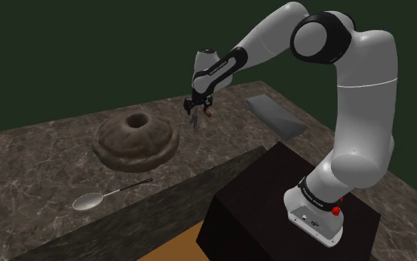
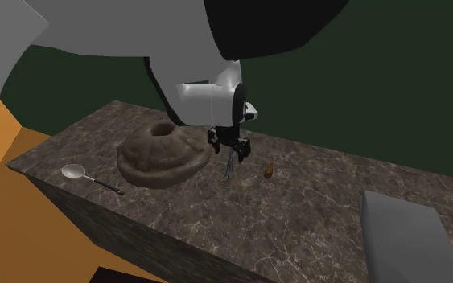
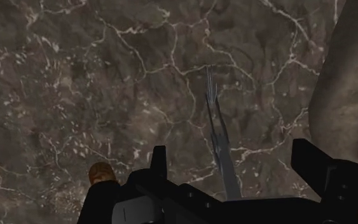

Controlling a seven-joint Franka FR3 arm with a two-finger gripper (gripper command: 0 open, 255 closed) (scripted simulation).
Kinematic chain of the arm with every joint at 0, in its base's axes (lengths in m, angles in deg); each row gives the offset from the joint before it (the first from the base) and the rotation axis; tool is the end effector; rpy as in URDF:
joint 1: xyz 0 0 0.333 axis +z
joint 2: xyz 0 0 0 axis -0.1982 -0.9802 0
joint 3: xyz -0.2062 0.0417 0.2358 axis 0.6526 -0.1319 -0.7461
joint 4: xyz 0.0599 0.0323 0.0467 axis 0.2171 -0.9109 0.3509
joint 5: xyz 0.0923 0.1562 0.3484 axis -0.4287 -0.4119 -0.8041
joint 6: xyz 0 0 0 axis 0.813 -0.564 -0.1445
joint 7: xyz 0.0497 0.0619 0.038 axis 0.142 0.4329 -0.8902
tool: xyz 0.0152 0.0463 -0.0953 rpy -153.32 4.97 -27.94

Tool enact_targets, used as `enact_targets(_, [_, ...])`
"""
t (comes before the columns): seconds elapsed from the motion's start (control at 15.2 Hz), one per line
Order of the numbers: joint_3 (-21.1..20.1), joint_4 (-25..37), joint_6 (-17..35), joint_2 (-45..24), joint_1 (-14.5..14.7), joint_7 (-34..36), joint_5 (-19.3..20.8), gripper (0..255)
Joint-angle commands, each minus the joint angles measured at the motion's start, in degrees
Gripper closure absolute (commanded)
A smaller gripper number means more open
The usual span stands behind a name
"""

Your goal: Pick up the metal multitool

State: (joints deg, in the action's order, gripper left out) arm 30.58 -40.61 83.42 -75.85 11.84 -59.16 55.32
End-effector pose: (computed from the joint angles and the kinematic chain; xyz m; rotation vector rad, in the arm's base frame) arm 0.6357 0.0185 0.1893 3.0726 -0.4807 0.0733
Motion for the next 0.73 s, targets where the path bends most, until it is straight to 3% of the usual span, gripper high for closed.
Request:
enact_targets(0.0, [0.07, 0.05, 1.08, -1.12, 0.07, 0.15, 0.08, 0])
enact_targets(0.26, [0.17, 0.4, 2.35, -2.74, 0.14, 0.27, 0.19, 0])
enact_targets(0.33, [0.17, 0.42, 2.35, -2.76, 0.18, 0.32, 0.19, 255])
enact_targets(0.66, [0.17, 0.4, 2.35, -2.73, 0.19, 0.33, 0.19, 255])
